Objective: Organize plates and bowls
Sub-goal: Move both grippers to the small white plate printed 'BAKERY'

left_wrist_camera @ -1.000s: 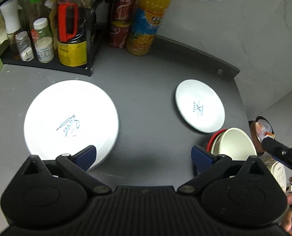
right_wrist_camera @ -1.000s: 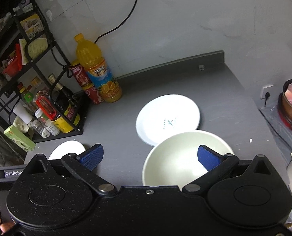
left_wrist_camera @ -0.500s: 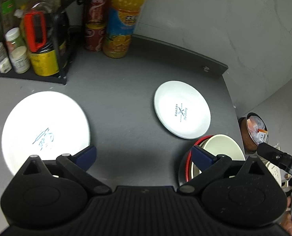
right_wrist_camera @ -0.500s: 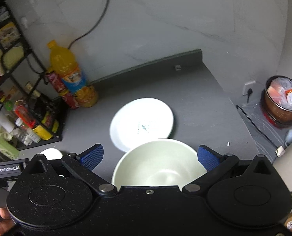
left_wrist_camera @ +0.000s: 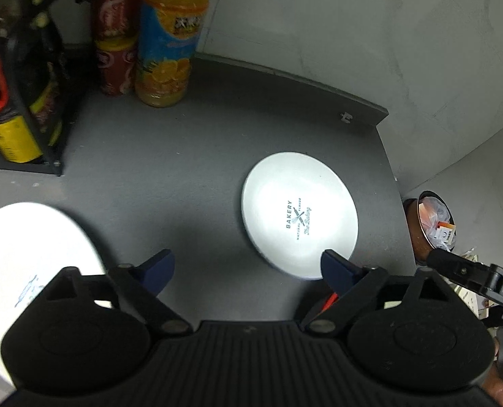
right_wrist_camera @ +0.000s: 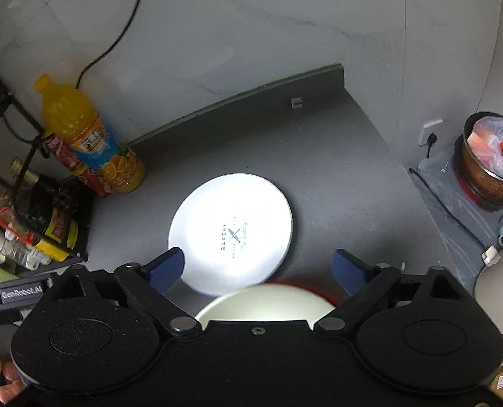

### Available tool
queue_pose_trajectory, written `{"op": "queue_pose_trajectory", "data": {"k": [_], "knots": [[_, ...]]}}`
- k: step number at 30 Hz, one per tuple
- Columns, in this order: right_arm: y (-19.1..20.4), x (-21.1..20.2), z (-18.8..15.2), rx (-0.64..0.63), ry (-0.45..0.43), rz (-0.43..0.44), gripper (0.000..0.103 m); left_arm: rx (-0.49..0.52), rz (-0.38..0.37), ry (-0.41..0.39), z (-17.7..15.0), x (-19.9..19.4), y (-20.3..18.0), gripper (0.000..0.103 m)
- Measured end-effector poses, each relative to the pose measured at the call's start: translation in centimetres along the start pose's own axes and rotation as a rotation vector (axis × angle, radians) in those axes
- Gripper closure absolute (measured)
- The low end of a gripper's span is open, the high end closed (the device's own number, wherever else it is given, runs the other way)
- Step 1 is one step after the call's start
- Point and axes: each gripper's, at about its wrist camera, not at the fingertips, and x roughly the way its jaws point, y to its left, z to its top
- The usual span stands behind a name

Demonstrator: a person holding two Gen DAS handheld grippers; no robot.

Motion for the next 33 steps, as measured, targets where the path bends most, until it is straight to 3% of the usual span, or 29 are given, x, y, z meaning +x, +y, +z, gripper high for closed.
{"op": "queue_pose_trajectory", "data": {"k": [11,16,19,23,33], "knots": [[-1.1,5.7,2.5,0.083,0.109,-0.001,0.035,0.023,-0.030,0.113,2.8,6.3,0.4,0.038],[-2.1,8.2,3.1,0.125,0.158,-0.007,0.036,0.007,-0.030,0.141,3.4,9.1,1.0,0.042],[-2.4,9.5,3.6,0.121,0.182,-0.049,0.040,-0.006,-0.038,0.167,3.6,10.6,1.2,0.048],[-2.9,11.0,4.1,0.126,0.226,-0.064,0.055,-0.023,-0.044,0.184,3.7,12.1,1.2,0.050],[-3.6,14.1,4.7,0.102,0.291,-0.079,0.066,-0.054,-0.061,0.220,3.5,14.5,0.9,0.071]]}}
